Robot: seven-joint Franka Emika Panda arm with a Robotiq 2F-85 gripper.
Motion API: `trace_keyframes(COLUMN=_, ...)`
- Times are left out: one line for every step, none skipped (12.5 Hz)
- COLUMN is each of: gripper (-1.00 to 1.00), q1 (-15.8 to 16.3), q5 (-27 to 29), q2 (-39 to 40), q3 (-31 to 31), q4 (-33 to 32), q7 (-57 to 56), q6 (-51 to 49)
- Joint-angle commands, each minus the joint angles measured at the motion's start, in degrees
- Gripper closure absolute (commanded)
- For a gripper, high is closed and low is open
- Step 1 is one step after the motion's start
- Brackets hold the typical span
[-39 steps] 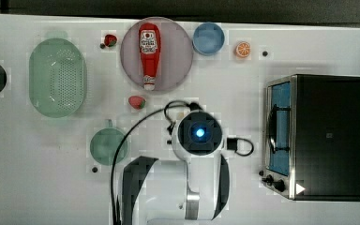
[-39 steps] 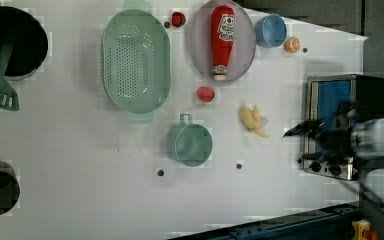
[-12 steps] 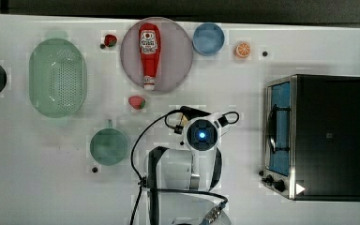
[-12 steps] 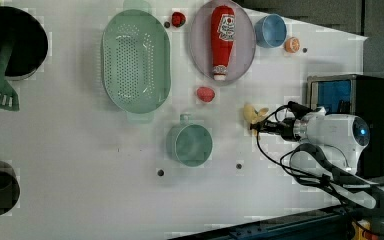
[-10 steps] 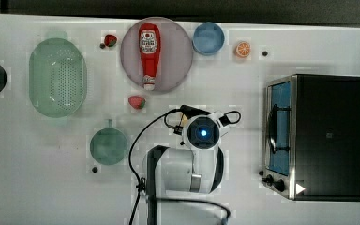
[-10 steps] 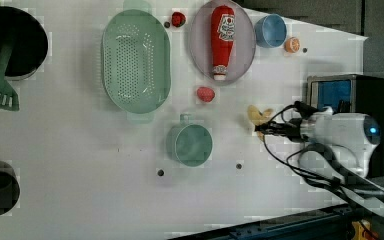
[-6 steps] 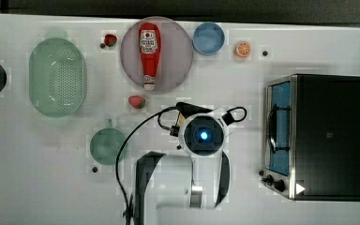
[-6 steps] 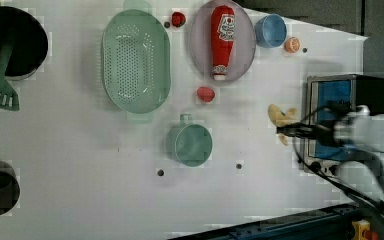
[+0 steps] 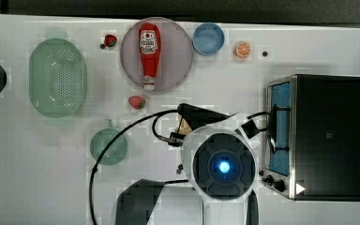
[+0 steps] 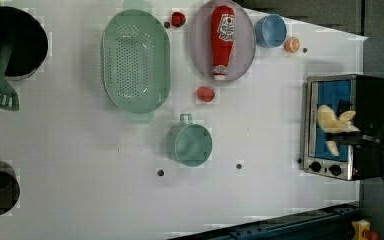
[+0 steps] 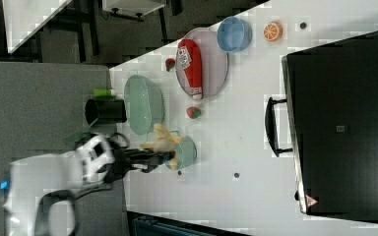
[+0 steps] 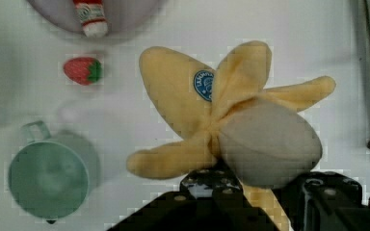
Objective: Pick Banana and place it in mug.
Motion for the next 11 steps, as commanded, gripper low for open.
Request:
trace_keyframes(gripper=0.45, q1=0.3, q5=0.4, q2=0.4, q3=5.4, q4=1.3, q7=5.3, q6=-2.1)
trace_keyframes(gripper=0.46, q1=0.7, q5=0.4, q2=0.3, q3=7.6, q4=1.6, q7=9.0, q6=-2.1)
trace_keyframes(gripper=0.45, q1=1.1, q5=0.4, q2=0.3, q3=10.0, q4=1.8, q7=12.4, q6=-2.1)
trace_keyframes(gripper=0.45, q1=1.5, q5=0.9, q2=0.4, q3=12.4, q4=1.8, q7=16.2, q6=-2.1)
trace_keyframes(gripper=0.45, q1=1.8, q5=2.2, q2=0.4, q3=14.8, q4=1.8, q7=20.4, q6=-2.1)
trace_keyframes(gripper=0.45, q1=2.1, q5=3.9, q2=0.6, q3=17.1, q4=1.8, q7=24.4, q6=-2.0)
trace_keyframes(gripper=0.45, q1=2.2, q5=5.9, q2=1.0, q3=19.4, q4=1.7, q7=27.7, q6=-2.0)
trace_keyframes(gripper=0.45, q1=2.3, q5=7.3, q2=1.6, q3=21.7, q4=1.7, q7=30.8, q6=-2.0)
trace_keyframes(gripper=0.45, q1=2.3, q5=7.9, q2=2.6, q3=23.8, q4=1.7, q7=34.0, q6=-1.7)
trace_keyframes(gripper=0.46, q1=2.3, q5=8.2, q2=3.9, q3=25.8, q4=1.7, q7=37.5, q6=-0.8)
trace_keyframes(gripper=0.46, q1=2.3, q5=8.2, q2=5.3, q3=27.4, q4=1.6, q7=41.0, q6=0.0)
